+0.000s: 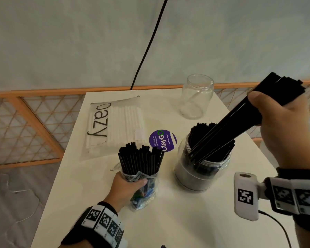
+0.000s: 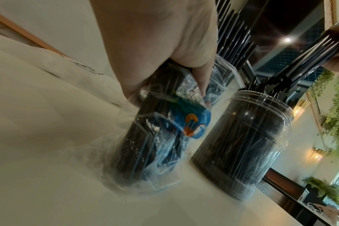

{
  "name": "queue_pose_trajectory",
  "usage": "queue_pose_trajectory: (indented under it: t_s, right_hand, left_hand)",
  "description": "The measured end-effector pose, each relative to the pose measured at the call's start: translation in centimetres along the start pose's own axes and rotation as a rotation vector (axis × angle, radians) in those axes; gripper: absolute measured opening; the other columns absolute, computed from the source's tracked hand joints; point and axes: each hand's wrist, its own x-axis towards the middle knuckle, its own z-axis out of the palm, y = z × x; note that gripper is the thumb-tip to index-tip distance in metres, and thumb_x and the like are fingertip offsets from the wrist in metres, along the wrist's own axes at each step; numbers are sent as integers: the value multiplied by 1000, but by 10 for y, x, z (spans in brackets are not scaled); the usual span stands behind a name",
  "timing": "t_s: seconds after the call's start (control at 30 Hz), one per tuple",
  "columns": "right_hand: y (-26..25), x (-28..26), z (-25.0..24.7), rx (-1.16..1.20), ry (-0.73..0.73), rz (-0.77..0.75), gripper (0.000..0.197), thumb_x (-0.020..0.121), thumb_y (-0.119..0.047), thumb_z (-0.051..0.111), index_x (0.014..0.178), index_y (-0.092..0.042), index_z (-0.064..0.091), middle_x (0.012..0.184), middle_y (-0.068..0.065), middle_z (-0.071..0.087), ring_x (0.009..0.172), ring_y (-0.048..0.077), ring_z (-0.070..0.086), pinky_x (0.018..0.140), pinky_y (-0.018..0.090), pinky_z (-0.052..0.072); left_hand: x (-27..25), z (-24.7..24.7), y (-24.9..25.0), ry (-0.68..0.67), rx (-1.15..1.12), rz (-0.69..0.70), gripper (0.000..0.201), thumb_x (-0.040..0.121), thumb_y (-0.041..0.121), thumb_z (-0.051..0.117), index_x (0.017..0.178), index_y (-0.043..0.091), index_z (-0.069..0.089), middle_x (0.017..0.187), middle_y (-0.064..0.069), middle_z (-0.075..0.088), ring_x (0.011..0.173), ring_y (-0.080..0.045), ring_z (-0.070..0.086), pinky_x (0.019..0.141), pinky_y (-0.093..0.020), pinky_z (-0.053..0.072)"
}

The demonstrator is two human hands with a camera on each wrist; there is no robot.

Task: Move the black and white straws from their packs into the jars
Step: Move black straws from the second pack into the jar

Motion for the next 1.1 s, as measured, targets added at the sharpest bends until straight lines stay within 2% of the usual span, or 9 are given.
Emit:
queue_pose_trajectory:
  t_s: [0.3, 0.47, 0.6, 0.67, 0.73, 0.8, 0.93, 1.03, 1.1]
  right_hand:
    - [15, 18, -13, -130, 11, 35, 24, 82, -11, 58, 62, -23, 54, 51, -15, 53, 51, -1, 49, 48, 15, 42]
    - [23, 19, -12, -114, -4, 80, 14, 77, -18, 60, 63, -21, 58, 60, -7, 52, 61, 13, 52, 57, 26, 45]
    - [32, 2, -1, -216, -163, 48, 19, 81, -10, 64, 79, 8, 57, 68, 12, 54, 58, 12, 52, 52, 16, 43]
    - [37, -7, 4, -269, -197, 64, 21, 81, -6, 65, 76, 12, 56, 63, 13, 51, 50, 6, 47, 47, 12, 40]
    - [44, -15, 8, -320, -184, 95, 22, 78, -10, 67, 71, 7, 56, 60, 9, 52, 51, 7, 50, 50, 20, 44]
    - [54, -22, 10, -397, -152, 160, 16, 74, -16, 70, 80, -7, 58, 72, 3, 58, 72, 18, 60, 64, 35, 53]
    - [68, -38, 14, -416, -146, 360, 68, 68, -16, 74, 123, -37, 42, 110, -8, 41, 120, 27, 41, 99, 51, 42]
    - [72, -47, 21, -477, -177, 378, 89, 69, -13, 75, 140, -33, 26, 119, -10, 34, 140, 23, 13, 114, 50, 20]
    - [76, -48, 23, -564, -200, 371, 84, 70, -17, 76, 140, -29, 30, 118, -14, 36, 143, 20, 3, 116, 50, 11]
  left_hand:
    - [-1, -1, -1, -2, 10, -6, 42, 68, -12, 74, 84, 25, 62, 68, 24, 70, 67, 9, 65, 71, -23, 50]
    - [0, -2, -2, -6, 19, 5, 42, 67, -11, 74, 84, 26, 63, 70, 23, 71, 69, 7, 66, 65, -14, 55]
    - [0, -2, -3, -3, 14, 6, 41, 61, -2, 80, 87, 25, 64, 74, 21, 72, 72, 4, 67, 65, -14, 55]
    - [0, -2, -3, 0, 22, 1, 41, 66, -9, 77, 86, 24, 64, 72, 21, 72, 71, 5, 67, 66, -16, 55]
    - [-1, -2, -3, 0, 34, 1, 40, 67, -11, 74, 85, 23, 64, 70, 21, 71, 69, 6, 67, 67, -17, 53]
    - [-1, -2, -2, 4, 46, 4, 39, 67, -10, 75, 83, 23, 63, 68, 22, 71, 68, 6, 66, 65, -15, 53]
    - [-1, -3, -1, -1, 34, 5, 40, 68, -11, 74, 84, 24, 62, 68, 24, 70, 68, 7, 66, 67, -15, 53]
    - [-1, -2, -3, 2, 21, -4, 40, 67, -11, 75, 84, 23, 62, 68, 23, 71, 67, 7, 66, 72, -22, 51]
    - [0, -1, -3, -7, 25, 6, 40, 67, -11, 74, 84, 23, 63, 68, 23, 71, 68, 7, 66, 70, -20, 51]
